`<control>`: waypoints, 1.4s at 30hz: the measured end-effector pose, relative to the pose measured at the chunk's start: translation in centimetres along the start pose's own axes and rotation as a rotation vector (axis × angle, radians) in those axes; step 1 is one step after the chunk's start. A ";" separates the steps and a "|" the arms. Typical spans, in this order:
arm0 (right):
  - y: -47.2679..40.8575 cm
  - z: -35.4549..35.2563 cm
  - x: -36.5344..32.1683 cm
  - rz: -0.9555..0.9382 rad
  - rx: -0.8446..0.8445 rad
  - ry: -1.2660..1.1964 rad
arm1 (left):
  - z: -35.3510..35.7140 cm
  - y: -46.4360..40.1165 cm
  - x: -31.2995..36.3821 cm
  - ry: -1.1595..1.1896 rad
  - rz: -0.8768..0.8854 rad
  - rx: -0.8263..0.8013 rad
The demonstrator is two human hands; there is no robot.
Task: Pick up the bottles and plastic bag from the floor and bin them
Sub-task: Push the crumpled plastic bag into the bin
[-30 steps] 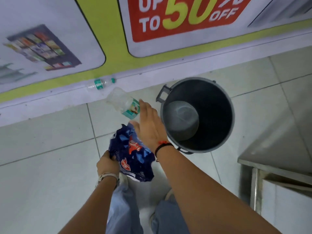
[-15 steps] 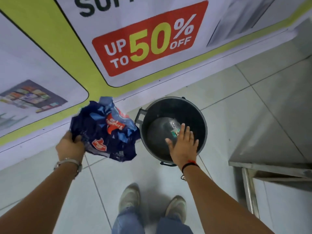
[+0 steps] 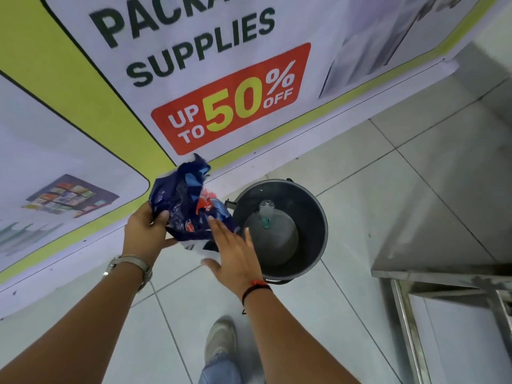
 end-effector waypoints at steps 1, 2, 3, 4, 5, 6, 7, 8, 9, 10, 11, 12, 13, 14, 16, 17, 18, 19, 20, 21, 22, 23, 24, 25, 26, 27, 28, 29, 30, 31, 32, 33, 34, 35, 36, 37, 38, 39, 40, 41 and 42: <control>-0.2 -0.7 -0.4 0.019 0.021 0.003 | -0.1 0.2 0.4 0.031 -0.004 -0.007; -0.2 -1.6 -0.9 0.015 0.060 0.039 | -0.3 0.4 0.8 0.060 0.000 -0.003; -0.1 -2.6 -1.4 -0.007 0.115 0.123 | -0.6 0.5 1.1 0.080 0.014 0.012; 0.1 -3.7 -1.7 -0.046 0.186 0.218 | -1.0 0.6 1.3 0.070 0.039 0.035; 0.6 -4.9 -1.7 -0.070 0.240 0.303 | -1.2 0.8 1.6 0.014 0.080 0.053; 1.1 -5.9 -1.4 -0.084 0.282 0.375 | -1.3 1.0 2.1 -0.097 0.145 0.057; 1.4 -6.4 -0.8 -0.091 0.296 0.428 | -0.9 1.3 2.7 -0.253 0.245 0.030; 1.8 -6.8 0.1 -0.089 0.297 0.469 | 0.1 1.7 3.3 -0.450 0.373 -0.034; 2.2 -7.2 1.1 -0.077 0.303 0.504 | 1.7 2.3 3.5 -0.678 0.514 -0.123; 2.5 -7.4 2.3 -0.055 0.287 0.522 | 3.6 2.9 3.2 -0.912 0.654 -0.243; 2.7 -7.2 3.5 -0.039 0.246 0.524 | 5.8 3.5 2.1 -1.112 0.757 -0.403; 3.0 -6.6 4.9 -0.027 0.181 0.512 | 7.9 4.0 0.2 -1.265 0.800 -0.562; 3.3 -6.1 5.8 -0.026 0.124 0.501 | 9.5 4.0 -1.6 -1.385 0.808 -0.670; 3.7 -5.8 6.6 -0.037 0.115 0.510 | 10.9 3.8 -3.1 -1.467 0.802 -0.734; 4.1 -4.9 8.7 -0.034 0.121 0.531 | 13.8 3.2 -5.4 -1.532 0.789 -0.825; 4.0 -4.5 10.0 -0.023 0.110 0.522 | 15.2 2.9 -6.1 -1.525 0.800 -0.852; 3.9 -3.7 11.4 -0.012 0.093 0.515 | 16.7 2.7 -7.1 -1.517 0.809 -0.879; 3.6 -2.8 12.7 -0.001 0.055 0.491 | 17.9 2.5 -7.9 -1.522 0.810 -0.901; 3.3 -1.7 13.9 0.019 0.004 0.454 | 18.9 2.3 -9.0 -1.528 0.800 -0.925; 2.8 -0.4 15.4 0.060 -0.065 0.428 | 19.9 2.1 -10.1 -1.528 0.776 -0.950; 2.4 0.5 16.8 0.112 -0.109 0.417 | 20.7 2.0 -11.1 -1.518 0.747 -0.984; 1.9 1.4 18.2 0.158 -0.123 0.414 | 21.6 1.9 -12.4 -1.499 0.719 -1.038; 1.3 2.2 19.4 0.191 -0.121 0.408 | 22.5 1.7 -13.7 -1.480 0.691 -1.104; 0.5 3.1 20.4 0.210 -0.123 0.394 | 23.4 1.4 -15.0 -1.466 0.654 -1.166; -0.4 4.1 21.1 0.221 -0.139 0.371 | 24.1 0.7 -16.3 -1.456 0.600 -1.206; -1.5 4.9 21.7 0.227 -0.166 0.350 | 24.6 -0.2 -17.4 -1.455 0.536 -1.215; -2.4 5.8 22.2 0.234 -0.210 0.333 | 25.0 -1.1 -18.3 -1.466 0.482 -1.211; -3.4 7.0 22.8 0.249 -0.273 0.325 | 25.3 -2.0 -19.3 -1.491 0.441 -1.208; -4.1 8.3 23.4 0.278 -0.364 0.319 | 25.4 -2.8 -20.4 -1.527 0.412 -1.212; -4.5 9.3 24.0 0.315 -0.462 0.316 | 25.4 -3.2 -21.1 -1.565 0.391 -1.217; -4.9 10.4 24.5 0.344 -0.548 0.323 | 25.4 -3.6 -21.9 -1.610 0.385 -1.222; -5.3 11.2 24.8 0.356 -0.606 0.346 | 25.4 -3.9 -22.5 -1.662 0.403 -1.219; -5.5 11.7 24.9 0.355 -0.626 0.375 | 25.6 -4.0 -22.8 -1.710 0.446 -1.207; -5.8 11.8 24.9 0.346 -0.609 0.400 | 25.8 -4.0 -22.7 -1.735 0.506 -1.177; -5.8 11.6 24.7 0.334 -0.563 0.419 | 26.0 -3.9 -22.3 -1.725 0.572 -1.133; -5.7 11.2 24.3 0.322 -0.495 0.432 | 26.1 -3.8 -21.5 -1.681 0.635 -1.074; -5.4 10.5 24.0 0.312 -0.418 0.441 | 26.1 -3.7 -20.5 -1.615 0.691 -1.008; -4.9 9.8 23.6 0.304 -0.348 0.448 | 25.8 -3.5 -19.4 -1.538 0.730 -0.941; -4.5 9.2 23.2 0.297 -0.294 0.456 | 25.2 -3.4 -18.3 -1.460 0.751 -0.875; -4.0 8.6 22.8 0.294 -0.253 0.460 | 24.3 -3.3 -17.4 -1.387 0.757 -0.811; -3.7 8.0 22.2 0.292 -0.219 0.460 | 23.0 -3.3 -16.7 -1.328 0.749 -0.750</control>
Point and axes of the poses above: each hand's wrist, its own y-axis away from the middle knuckle, its own z-axis out of the palm, x = y × z, the point moved 8 cm from there along -y, towards the middle knuckle, and after that the axes turned 9 degrees about z, right-handed, at the moved point
